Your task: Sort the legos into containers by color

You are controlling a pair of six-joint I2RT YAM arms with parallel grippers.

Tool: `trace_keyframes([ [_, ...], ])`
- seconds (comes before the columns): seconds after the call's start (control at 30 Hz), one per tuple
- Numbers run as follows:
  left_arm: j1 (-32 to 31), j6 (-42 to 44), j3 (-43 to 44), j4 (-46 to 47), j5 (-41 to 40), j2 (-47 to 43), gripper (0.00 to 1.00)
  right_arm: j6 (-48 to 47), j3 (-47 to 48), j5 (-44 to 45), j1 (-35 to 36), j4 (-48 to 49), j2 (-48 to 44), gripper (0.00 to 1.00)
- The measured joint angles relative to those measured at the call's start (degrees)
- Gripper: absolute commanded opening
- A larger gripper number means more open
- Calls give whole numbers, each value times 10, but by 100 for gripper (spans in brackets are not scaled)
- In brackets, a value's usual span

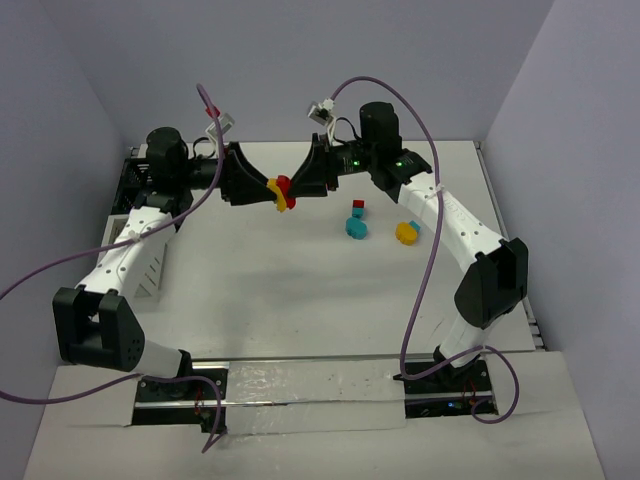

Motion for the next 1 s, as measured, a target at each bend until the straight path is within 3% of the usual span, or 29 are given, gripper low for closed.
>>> trace_keyframes([
  [0.23,0,-49,-9,57,11,0,40,0,0,0,4,-1,0,0],
  [0.4,0,-60,-17,77,13,0,1,1,0,3,3,-6,0,0],
  [0.67,29,66,-18,-77,7,-35,0,-6,0,3,0,-21,0,0],
  [0.9,202,350,29,-413,-30,-24,0,-36,2,8,-64,-57,-1,0],
  [1.0,294,443,74,-505,-62,0,0,-55,2,17,-71,-81,-1,0],
])
